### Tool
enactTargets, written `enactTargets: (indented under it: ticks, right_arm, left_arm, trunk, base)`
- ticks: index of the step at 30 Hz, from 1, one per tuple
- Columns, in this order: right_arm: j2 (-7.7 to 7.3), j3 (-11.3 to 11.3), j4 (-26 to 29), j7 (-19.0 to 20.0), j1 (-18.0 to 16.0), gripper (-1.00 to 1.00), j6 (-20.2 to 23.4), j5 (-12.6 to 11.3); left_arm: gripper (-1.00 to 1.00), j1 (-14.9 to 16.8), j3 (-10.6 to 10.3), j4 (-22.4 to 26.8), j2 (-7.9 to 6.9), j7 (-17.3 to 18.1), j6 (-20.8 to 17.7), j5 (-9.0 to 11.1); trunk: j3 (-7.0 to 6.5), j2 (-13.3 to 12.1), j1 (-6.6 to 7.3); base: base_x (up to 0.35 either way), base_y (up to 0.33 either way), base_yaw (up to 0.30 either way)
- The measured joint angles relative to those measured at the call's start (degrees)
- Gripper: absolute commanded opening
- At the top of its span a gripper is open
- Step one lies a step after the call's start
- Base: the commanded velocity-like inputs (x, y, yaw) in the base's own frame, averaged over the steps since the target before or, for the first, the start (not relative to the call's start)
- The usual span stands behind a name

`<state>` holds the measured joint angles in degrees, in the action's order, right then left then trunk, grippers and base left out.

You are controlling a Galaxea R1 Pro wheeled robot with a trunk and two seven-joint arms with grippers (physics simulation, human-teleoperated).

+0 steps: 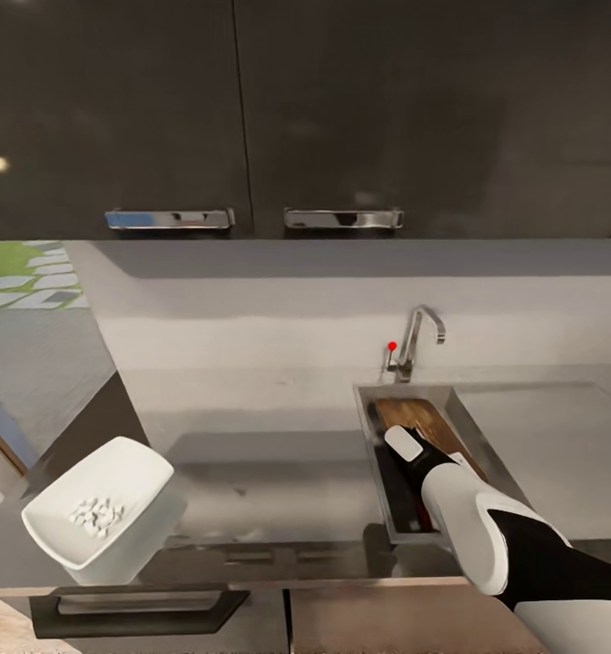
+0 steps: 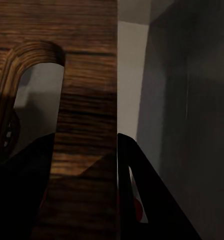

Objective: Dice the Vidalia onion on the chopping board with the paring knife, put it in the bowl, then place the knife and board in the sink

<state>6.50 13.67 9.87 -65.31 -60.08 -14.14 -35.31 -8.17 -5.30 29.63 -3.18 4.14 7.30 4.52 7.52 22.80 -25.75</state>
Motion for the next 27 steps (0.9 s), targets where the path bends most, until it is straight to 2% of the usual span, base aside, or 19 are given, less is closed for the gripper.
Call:
enactTargets:
  ticks: [14,27]
  right_arm:
    - [-0.09,-0.1,0.1,0.3,0.0,-1.0,0.1,0.0]
    - [0.01,-0.3,0.0,1.6,0.0,-1.0,0.2,0.3]
  left_arm:
    - [1.0,0.0,0.0,-0.1,0.0,0.0,0.0,0.0]
    - [1.0,0.0,0.0,-0.2,0.0,0.0,0.0,0.0]
  trunk:
    - [1.2,0.0,0.0]
    - [1.32,0.0,0.0]
  base:
    - [0.05,-0.054,0.011]
    - [0.005,-0.004,0.0]
